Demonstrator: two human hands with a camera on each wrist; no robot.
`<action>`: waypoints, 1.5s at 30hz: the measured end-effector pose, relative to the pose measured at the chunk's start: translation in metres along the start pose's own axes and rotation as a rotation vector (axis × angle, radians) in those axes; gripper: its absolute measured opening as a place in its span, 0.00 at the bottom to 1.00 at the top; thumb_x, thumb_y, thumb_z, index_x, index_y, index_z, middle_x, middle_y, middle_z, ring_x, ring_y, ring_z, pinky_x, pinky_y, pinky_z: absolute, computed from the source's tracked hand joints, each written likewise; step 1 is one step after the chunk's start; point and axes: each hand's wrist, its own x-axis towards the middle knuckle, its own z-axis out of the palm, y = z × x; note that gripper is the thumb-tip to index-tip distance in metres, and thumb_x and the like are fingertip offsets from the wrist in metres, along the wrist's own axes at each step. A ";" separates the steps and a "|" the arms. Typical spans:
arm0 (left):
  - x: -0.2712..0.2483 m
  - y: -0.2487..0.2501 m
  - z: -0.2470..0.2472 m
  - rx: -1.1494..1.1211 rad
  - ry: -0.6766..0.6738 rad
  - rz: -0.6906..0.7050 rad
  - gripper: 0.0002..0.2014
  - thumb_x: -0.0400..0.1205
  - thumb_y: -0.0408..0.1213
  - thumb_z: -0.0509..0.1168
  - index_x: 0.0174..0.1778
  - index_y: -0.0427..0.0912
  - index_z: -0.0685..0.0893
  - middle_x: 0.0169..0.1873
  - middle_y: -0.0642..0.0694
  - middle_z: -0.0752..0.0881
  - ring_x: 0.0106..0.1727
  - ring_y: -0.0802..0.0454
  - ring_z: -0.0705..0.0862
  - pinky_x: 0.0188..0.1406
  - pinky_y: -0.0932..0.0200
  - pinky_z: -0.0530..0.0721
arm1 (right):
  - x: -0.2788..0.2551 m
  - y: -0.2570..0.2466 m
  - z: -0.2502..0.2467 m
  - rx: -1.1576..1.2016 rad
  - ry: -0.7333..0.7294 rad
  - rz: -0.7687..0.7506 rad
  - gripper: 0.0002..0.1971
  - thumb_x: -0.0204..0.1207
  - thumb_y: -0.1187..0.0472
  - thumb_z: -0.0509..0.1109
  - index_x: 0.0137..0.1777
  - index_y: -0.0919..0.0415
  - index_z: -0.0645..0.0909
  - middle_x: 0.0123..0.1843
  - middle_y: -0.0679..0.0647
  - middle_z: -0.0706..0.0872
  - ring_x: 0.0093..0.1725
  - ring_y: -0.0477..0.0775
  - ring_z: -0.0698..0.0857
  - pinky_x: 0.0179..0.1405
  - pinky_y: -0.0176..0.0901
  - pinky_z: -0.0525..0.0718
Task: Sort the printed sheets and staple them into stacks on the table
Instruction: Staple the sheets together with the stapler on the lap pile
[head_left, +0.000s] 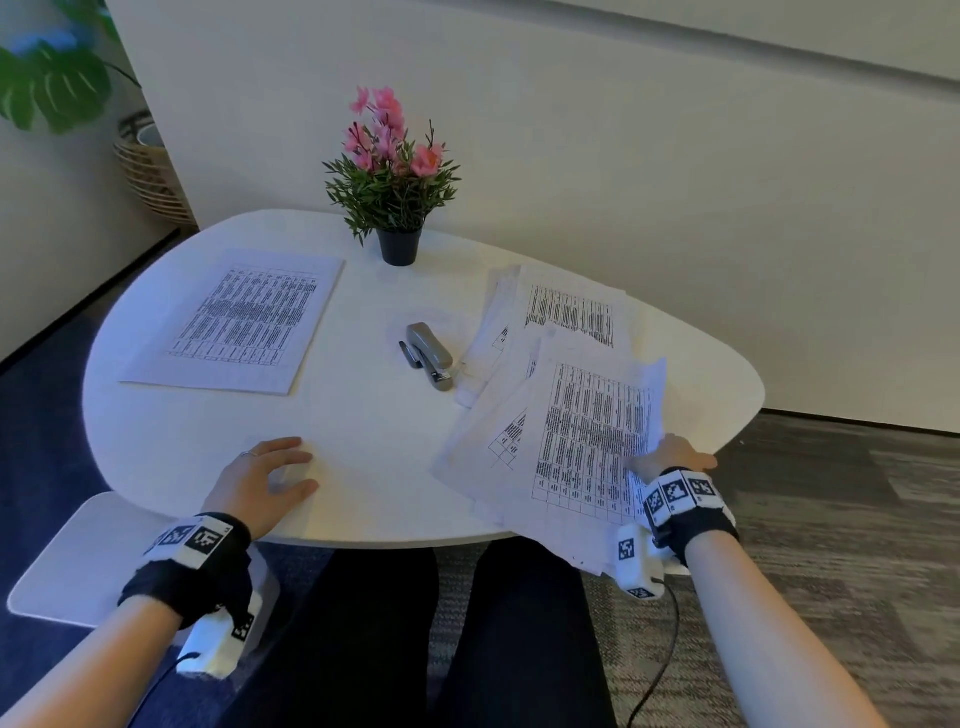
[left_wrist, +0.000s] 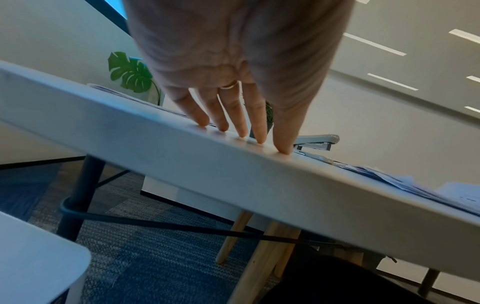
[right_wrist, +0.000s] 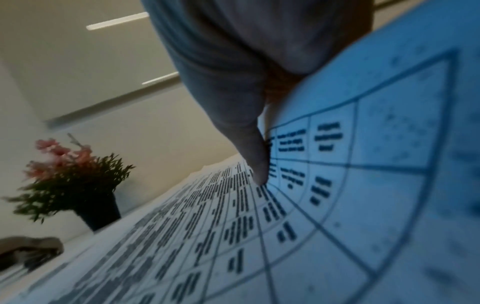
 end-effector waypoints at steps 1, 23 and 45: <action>-0.001 0.000 0.001 -0.002 0.006 0.001 0.13 0.75 0.39 0.75 0.55 0.49 0.87 0.69 0.54 0.78 0.65 0.50 0.79 0.68 0.55 0.70 | -0.003 0.002 -0.001 0.053 0.012 -0.026 0.35 0.73 0.51 0.75 0.77 0.60 0.67 0.76 0.66 0.67 0.58 0.64 0.76 0.58 0.47 0.74; -0.008 0.009 0.000 -0.129 0.027 -0.115 0.09 0.80 0.41 0.69 0.55 0.47 0.88 0.67 0.52 0.81 0.64 0.48 0.79 0.65 0.58 0.71 | -0.071 -0.011 0.006 0.979 -0.019 -0.514 0.14 0.77 0.71 0.68 0.62 0.60 0.81 0.54 0.58 0.88 0.56 0.59 0.85 0.61 0.56 0.83; -0.045 0.010 -0.014 -0.182 0.032 -0.309 0.43 0.77 0.37 0.73 0.83 0.44 0.53 0.62 0.37 0.83 0.52 0.43 0.83 0.54 0.55 0.80 | -0.087 -0.183 0.078 0.091 0.016 -1.006 0.09 0.83 0.59 0.61 0.55 0.61 0.79 0.61 0.60 0.77 0.53 0.60 0.80 0.50 0.47 0.81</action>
